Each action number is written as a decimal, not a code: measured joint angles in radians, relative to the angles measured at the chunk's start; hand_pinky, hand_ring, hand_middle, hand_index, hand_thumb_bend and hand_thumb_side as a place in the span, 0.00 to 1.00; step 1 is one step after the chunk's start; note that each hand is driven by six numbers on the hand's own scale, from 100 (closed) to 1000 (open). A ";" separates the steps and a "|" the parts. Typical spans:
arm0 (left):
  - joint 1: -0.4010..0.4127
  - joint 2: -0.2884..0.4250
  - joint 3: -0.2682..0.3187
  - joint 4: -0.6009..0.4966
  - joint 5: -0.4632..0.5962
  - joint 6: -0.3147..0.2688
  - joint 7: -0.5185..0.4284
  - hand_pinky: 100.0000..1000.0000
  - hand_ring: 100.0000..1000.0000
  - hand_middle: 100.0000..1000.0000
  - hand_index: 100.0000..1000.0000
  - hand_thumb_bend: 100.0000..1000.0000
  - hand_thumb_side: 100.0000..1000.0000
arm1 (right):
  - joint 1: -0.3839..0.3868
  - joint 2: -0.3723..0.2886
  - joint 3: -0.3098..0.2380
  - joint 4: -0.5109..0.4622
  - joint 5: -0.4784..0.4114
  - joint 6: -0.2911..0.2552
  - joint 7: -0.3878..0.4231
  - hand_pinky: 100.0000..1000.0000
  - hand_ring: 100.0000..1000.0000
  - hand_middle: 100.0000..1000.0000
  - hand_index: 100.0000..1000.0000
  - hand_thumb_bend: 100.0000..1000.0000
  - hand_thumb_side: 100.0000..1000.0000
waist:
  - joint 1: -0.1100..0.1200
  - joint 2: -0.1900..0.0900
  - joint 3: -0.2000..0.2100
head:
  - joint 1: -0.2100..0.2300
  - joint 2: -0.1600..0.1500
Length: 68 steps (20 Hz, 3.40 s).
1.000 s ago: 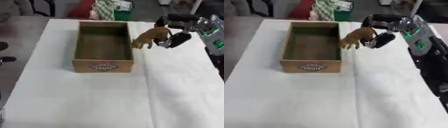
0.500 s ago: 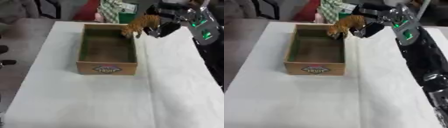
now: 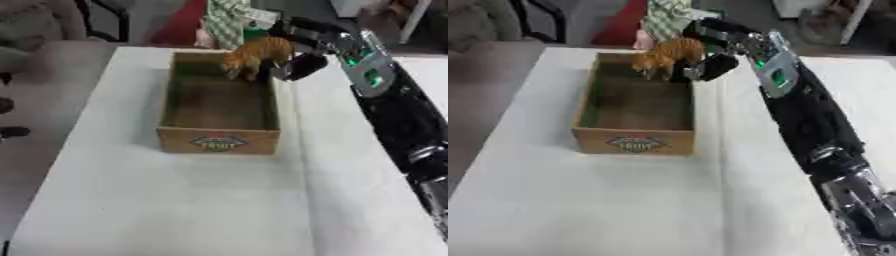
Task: Pick up objects on the table and place them in the box.
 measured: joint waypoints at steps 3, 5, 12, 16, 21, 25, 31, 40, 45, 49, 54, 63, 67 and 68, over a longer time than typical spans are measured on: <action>-0.001 -0.003 -0.005 0.000 0.004 0.000 -0.004 0.52 0.75 0.57 0.59 0.00 0.73 | 0.000 0.032 0.000 0.049 0.041 0.010 -0.034 0.54 0.48 0.41 0.51 0.00 0.11 | 0.004 0.004 0.009 | -0.008 -0.001; -0.002 -0.008 -0.005 0.000 0.007 0.000 -0.005 0.52 0.75 0.57 0.59 0.00 0.73 | 0.000 0.050 -0.002 0.077 0.066 0.014 -0.057 0.54 0.48 0.41 0.51 0.00 0.12 | 0.005 0.005 0.014 | -0.011 -0.001; -0.008 -0.009 -0.006 0.000 0.009 0.001 -0.010 0.52 0.75 0.57 0.59 0.00 0.73 | 0.002 0.105 0.008 0.149 0.166 0.021 -0.139 0.56 0.50 0.43 0.55 0.00 0.23 | 0.011 0.010 0.024 | -0.021 -0.001; -0.008 -0.009 -0.006 0.000 0.011 0.000 -0.012 0.52 0.75 0.57 0.59 0.00 0.73 | 0.001 0.112 0.022 0.161 0.229 0.008 -0.154 0.58 0.55 0.47 0.61 0.00 0.33 | 0.011 0.009 0.026 | -0.023 -0.001; -0.008 -0.016 -0.006 0.000 0.011 0.000 -0.012 0.52 0.75 0.57 0.59 0.00 0.73 | 0.001 0.116 0.034 0.161 0.274 -0.021 -0.119 0.62 0.64 0.58 0.73 0.00 0.48 | 0.010 0.006 0.025 | -0.023 -0.001; -0.008 -0.016 -0.006 0.000 0.011 -0.001 -0.012 0.52 0.75 0.57 0.59 0.00 0.73 | 0.002 0.116 0.044 0.145 0.278 -0.045 -0.061 0.69 0.74 0.70 0.84 0.00 0.61 | 0.008 0.006 0.022 | -0.023 -0.001; -0.009 -0.016 -0.006 0.000 0.011 -0.001 -0.012 0.52 0.75 0.57 0.59 0.00 0.73 | 0.007 0.113 0.066 0.107 0.283 -0.077 0.076 0.76 0.84 0.81 0.91 0.05 0.78 | 0.006 0.006 0.019 | -0.022 -0.001; -0.008 -0.016 -0.005 0.000 0.008 -0.001 -0.012 0.52 0.75 0.57 0.59 0.00 0.73 | 0.020 0.070 0.094 0.024 0.289 -0.046 0.143 0.81 0.89 0.87 0.94 0.24 0.83 | 0.004 0.006 0.001 | -0.010 -0.001; -0.008 -0.016 -0.005 0.000 0.006 -0.001 -0.012 0.53 0.76 0.57 0.59 0.00 0.73 | 0.037 0.022 0.093 -0.068 0.241 -0.061 0.128 0.82 0.92 0.90 0.95 0.25 0.78 | 0.001 0.006 -0.012 | 0.000 -0.001; -0.007 -0.016 -0.004 0.000 0.006 -0.001 -0.011 0.53 0.76 0.57 0.59 0.00 0.73 | 0.063 -0.020 0.081 -0.153 0.189 -0.090 0.087 0.82 0.91 0.89 0.95 0.21 0.64 | -0.001 0.006 -0.021 | 0.009 -0.001; -0.006 -0.016 -0.001 0.000 0.001 -0.003 -0.009 0.53 0.76 0.57 0.59 0.00 0.73 | 0.120 -0.083 0.052 -0.259 0.099 -0.079 -0.021 0.80 0.90 0.87 0.94 0.15 0.51 | -0.005 0.006 -0.037 | 0.021 -0.004; -0.001 -0.015 0.004 0.000 -0.002 -0.005 -0.002 0.53 0.76 0.57 0.59 0.00 0.73 | 0.269 -0.196 -0.029 -0.428 -0.077 -0.012 -0.158 0.73 0.81 0.78 0.91 0.04 0.37 | -0.009 0.007 -0.064 | 0.043 -0.009; 0.000 -0.014 0.008 0.000 -0.003 -0.005 0.001 0.53 0.76 0.57 0.59 0.00 0.74 | 0.337 -0.221 -0.064 -0.473 -0.134 0.017 -0.191 0.72 0.79 0.76 0.89 0.00 0.34 | -0.011 0.009 -0.075 | 0.050 -0.010; 0.000 -0.013 0.008 0.000 -0.003 -0.005 0.001 0.53 0.76 0.57 0.59 0.00 0.74 | 0.352 -0.224 -0.071 -0.483 -0.144 0.023 -0.197 0.71 0.78 0.75 0.89 0.00 0.33 | -0.011 0.010 -0.078 | 0.051 -0.010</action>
